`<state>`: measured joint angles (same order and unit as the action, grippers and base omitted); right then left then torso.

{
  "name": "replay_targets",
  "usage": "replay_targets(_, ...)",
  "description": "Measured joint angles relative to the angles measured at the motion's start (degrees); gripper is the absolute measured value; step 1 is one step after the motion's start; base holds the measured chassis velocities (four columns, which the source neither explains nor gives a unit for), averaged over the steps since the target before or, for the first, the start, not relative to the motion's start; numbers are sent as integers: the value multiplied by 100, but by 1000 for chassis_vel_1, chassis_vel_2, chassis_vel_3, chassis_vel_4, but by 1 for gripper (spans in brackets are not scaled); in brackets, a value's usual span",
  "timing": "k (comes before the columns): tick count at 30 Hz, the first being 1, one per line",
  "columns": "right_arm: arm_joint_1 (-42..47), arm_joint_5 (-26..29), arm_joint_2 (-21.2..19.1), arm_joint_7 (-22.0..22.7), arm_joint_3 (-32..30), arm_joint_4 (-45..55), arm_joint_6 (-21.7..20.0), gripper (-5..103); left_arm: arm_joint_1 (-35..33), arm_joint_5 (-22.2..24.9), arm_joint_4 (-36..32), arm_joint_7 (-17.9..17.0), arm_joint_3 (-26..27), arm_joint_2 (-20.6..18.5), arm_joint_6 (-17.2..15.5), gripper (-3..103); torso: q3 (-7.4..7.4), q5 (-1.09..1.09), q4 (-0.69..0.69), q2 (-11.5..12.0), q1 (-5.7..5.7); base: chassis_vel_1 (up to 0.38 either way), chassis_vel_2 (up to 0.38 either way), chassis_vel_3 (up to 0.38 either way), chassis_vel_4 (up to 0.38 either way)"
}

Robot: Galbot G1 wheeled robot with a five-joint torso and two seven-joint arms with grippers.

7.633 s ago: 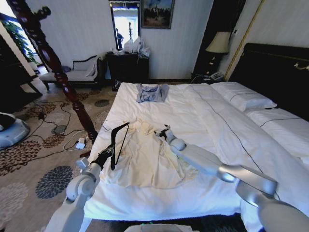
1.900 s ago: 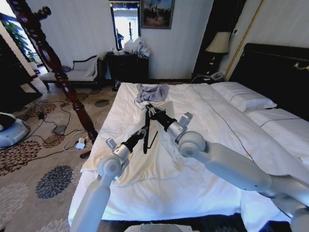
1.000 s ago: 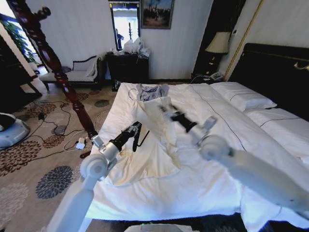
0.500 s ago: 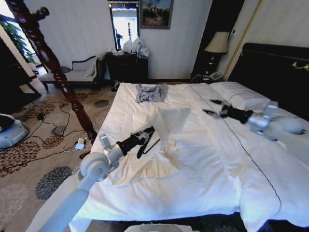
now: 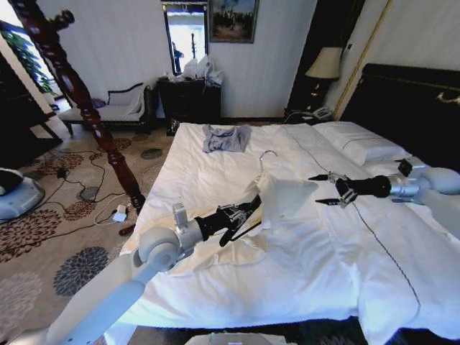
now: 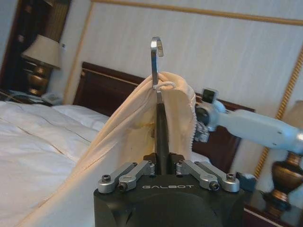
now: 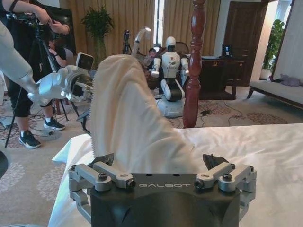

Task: Pick up the clothes from the bed and hang them on the clothes hanger.

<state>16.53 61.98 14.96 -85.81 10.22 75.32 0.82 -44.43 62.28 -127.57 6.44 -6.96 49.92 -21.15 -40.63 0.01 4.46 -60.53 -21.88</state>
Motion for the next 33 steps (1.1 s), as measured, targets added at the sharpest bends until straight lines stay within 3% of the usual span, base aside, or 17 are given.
replay_targets(6,-171,-186,230,-194,82,-228,43,100,46,-35,-113,16,-252,-27,-27,14,0,-1,-2,0,0,0,0,0,0)
replay_targets(15,-140,-224,253,-227,121,-134,81,100,123,-44,-85,7,-300,66,-30,14,0,-1,1,0,0,0,0,0,0)
replay_targets(18,-137,-224,244,-228,130,-106,81,92,132,-46,-74,6,-299,72,-30,14,0,0,0,0,0,0,0,0,0)
replay_targets(21,-132,-214,211,-229,153,-15,73,76,180,-51,-30,4,-300,100,-25,14,0,-1,0,0,0,0,0,0,0)
replay_targets(23,-127,-208,203,-230,156,6,73,76,195,-52,-16,3,-301,114,-22,14,0,-1,0,0,0,0,0,0,0)
replay_targets(27,-54,-199,174,-232,147,69,113,54,230,-52,16,0,-310,142,-12,14,0,-1,-1,0,0,0,0,0,0)
replay_targets(29,-16,-199,165,-233,132,96,129,54,237,-53,28,0,-311,144,-5,14,0,-1,0,0,0,0,0,0,0)
replay_targets(33,59,-185,135,-233,73,207,164,32,267,-64,66,-2,-312,145,11,14,0,-1,0,0,0,0,0,0,0)
